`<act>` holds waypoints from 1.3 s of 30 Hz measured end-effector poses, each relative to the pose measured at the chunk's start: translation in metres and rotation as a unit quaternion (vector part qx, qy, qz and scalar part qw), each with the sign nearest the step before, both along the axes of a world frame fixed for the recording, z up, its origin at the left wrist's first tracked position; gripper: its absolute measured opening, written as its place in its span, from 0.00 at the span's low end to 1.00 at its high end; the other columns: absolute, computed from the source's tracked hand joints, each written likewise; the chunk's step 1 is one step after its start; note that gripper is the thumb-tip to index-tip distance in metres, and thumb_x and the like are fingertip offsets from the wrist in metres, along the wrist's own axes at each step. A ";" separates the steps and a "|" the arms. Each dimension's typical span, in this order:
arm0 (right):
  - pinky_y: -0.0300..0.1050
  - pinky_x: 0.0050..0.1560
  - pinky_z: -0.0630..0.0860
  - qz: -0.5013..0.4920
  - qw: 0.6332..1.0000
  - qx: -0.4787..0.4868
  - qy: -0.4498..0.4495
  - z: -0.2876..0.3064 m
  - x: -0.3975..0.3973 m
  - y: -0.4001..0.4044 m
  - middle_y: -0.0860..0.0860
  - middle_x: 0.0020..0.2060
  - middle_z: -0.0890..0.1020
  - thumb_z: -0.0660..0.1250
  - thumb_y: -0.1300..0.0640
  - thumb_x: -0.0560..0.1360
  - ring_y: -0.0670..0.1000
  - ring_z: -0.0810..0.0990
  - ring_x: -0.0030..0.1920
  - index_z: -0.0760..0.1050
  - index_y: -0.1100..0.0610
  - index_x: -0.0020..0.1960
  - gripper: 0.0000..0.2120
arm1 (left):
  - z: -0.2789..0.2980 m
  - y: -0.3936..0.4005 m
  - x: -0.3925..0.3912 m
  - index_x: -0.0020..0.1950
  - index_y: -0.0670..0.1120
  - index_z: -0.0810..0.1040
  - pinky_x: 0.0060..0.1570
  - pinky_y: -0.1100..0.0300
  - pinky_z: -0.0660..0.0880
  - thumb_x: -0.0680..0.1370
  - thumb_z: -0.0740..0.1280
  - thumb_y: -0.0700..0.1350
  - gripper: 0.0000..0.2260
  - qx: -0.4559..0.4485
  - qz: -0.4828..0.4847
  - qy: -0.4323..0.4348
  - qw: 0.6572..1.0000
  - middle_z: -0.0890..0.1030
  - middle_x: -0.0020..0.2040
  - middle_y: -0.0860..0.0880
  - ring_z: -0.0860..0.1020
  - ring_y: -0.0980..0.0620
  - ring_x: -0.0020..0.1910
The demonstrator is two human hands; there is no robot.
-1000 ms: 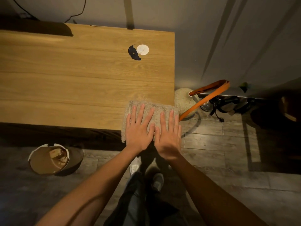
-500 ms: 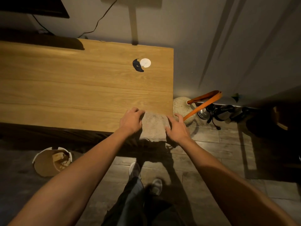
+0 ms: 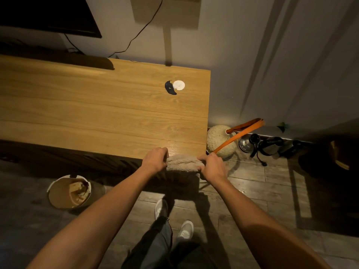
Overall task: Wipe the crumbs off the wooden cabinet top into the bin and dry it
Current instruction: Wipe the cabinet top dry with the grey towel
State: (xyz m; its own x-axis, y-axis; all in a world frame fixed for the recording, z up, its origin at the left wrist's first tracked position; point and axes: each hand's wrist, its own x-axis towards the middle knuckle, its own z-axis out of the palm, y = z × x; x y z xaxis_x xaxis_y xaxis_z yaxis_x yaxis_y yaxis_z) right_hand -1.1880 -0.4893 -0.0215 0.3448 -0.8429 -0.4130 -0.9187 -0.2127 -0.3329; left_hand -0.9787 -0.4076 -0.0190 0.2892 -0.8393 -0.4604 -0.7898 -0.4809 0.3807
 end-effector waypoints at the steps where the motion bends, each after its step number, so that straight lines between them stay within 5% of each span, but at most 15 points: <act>1: 0.49 0.53 0.73 0.014 1.000 -0.012 0.014 0.000 -0.003 0.003 0.49 0.61 0.78 0.73 0.53 0.77 0.54 0.74 0.64 0.78 0.43 0.66 0.19 | 0.001 0.006 0.001 0.57 0.46 0.77 0.57 0.52 0.77 0.75 0.73 0.40 0.12 0.009 -0.001 0.015 1.000 0.81 0.55 0.47 0.79 0.48 0.54; 9: 0.51 0.60 0.71 0.145 0.984 -0.087 0.048 -0.003 -0.035 0.024 0.50 0.55 0.79 0.65 0.50 0.80 0.53 0.72 0.58 0.80 0.48 0.62 0.12 | 0.021 0.051 0.000 0.63 0.46 0.81 0.58 0.54 0.76 0.79 0.69 0.42 0.12 -0.022 -0.028 0.022 0.999 0.81 0.58 0.45 0.79 0.48 0.56; 15: 0.49 0.60 0.71 0.196 0.976 -0.041 -0.087 0.020 -0.043 0.034 0.47 0.55 0.78 0.66 0.49 0.78 0.49 0.71 0.60 0.79 0.49 0.59 0.12 | 0.050 0.097 0.001 0.60 0.53 0.78 0.61 0.52 0.75 0.79 0.68 0.45 0.10 -0.077 0.011 -0.005 0.997 0.75 0.59 0.53 0.73 0.53 0.59; 22: 0.41 0.35 0.76 0.232 0.943 0.036 -0.236 0.061 -0.022 0.054 0.44 0.41 0.82 0.67 0.51 0.80 0.45 0.79 0.36 0.77 0.47 0.58 0.07 | 0.085 0.163 0.028 0.53 0.53 0.77 0.60 0.55 0.72 0.78 0.69 0.42 0.06 -0.189 0.085 0.052 0.977 0.76 0.57 0.55 0.72 0.56 0.60; 27: 0.31 0.39 0.72 0.271 0.930 0.033 -0.248 0.088 0.023 0.073 0.42 0.40 0.81 0.69 0.51 0.80 0.43 0.79 0.41 0.77 0.41 0.56 0.08 | 0.118 0.209 0.067 0.51 0.51 0.81 0.48 0.46 0.81 0.76 0.72 0.40 0.08 -0.212 0.160 0.112 0.958 0.82 0.48 0.53 0.81 0.52 0.45; 30: 0.30 0.41 0.73 0.288 0.924 0.015 -0.251 0.107 0.058 0.085 0.38 0.38 0.81 0.71 0.54 0.78 0.39 0.78 0.43 0.72 0.31 0.51 0.17 | 0.132 0.237 0.094 0.52 0.48 0.84 0.51 0.48 0.81 0.75 0.74 0.39 0.08 -0.243 0.180 0.118 0.946 0.84 0.48 0.53 0.82 0.55 0.49; 35: 0.30 0.45 0.76 0.342 0.903 -0.001 -0.258 0.136 0.127 0.128 0.23 0.47 0.79 0.70 0.57 0.79 0.37 0.80 0.48 0.72 0.29 0.55 0.21 | 0.145 0.301 0.147 0.55 0.49 0.85 0.54 0.52 0.81 0.75 0.74 0.38 0.11 -0.280 0.224 0.105 0.928 0.85 0.49 0.55 0.82 0.58 0.51; 39: 0.38 0.53 0.80 0.365 0.890 -0.005 -0.274 0.151 0.183 0.171 0.27 0.53 0.79 0.69 0.59 0.79 0.40 0.83 0.53 0.77 0.37 0.64 0.19 | 0.150 0.358 0.195 0.57 0.51 0.85 0.56 0.55 0.81 0.75 0.73 0.39 0.13 -0.310 0.250 0.107 0.911 0.86 0.51 0.55 0.82 0.60 0.53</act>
State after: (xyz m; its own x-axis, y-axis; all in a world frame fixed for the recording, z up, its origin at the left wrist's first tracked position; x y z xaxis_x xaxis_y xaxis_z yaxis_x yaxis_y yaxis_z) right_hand -1.0050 -0.3179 0.1292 0.9494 -0.3141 -0.0085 -0.2350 -0.6919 -0.6827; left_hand -0.7840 -0.0493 0.1312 0.6657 -0.7455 -0.0324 -0.4073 -0.3994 0.8213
